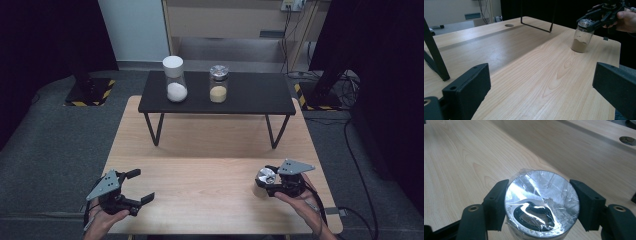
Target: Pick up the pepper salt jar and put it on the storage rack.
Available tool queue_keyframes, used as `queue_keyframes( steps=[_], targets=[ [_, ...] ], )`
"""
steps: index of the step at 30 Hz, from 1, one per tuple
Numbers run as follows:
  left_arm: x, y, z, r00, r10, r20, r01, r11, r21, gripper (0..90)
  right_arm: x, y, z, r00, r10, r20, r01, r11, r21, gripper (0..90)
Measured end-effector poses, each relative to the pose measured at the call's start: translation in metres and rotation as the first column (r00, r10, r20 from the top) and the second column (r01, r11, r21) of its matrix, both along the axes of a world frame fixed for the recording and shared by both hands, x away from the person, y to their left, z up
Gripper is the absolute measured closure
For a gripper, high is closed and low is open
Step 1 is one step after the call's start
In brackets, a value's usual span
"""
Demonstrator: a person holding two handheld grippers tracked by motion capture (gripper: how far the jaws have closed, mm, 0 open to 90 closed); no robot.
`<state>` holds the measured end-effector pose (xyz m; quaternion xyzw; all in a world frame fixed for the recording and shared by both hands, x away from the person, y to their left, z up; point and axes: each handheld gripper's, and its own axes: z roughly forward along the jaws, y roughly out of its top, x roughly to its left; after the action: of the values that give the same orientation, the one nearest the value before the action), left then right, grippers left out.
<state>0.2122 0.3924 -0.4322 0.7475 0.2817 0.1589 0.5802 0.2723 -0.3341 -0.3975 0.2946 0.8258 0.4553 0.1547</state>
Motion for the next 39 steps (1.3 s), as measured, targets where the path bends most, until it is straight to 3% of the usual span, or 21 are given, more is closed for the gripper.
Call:
queue_keyframes(
  steps=[13,25,39],
  targets=[
    [0.001,0.0,-0.001,1.0,0.0,-0.002,0.0,1.0,-0.004,0.4,0.009,0.0,0.007,0.9995,0.029,-0.01,-0.029,1.0,0.001,35.4],
    [0.001,0.0,-0.001,1.0,-0.003,-0.004,0.003,1.0,-0.004,0.4,0.021,0.004,0.029,0.9948,0.1,-0.019,-0.1,0.995,-0.004,35.5],
    [0.001,0.0,0.0,1.0,-0.004,-0.006,0.004,1.0,-0.003,0.4,0.039,0.007,0.063,0.9833,0.18,-0.03,-0.179,0.984,0.007,35.5]
  ],
)
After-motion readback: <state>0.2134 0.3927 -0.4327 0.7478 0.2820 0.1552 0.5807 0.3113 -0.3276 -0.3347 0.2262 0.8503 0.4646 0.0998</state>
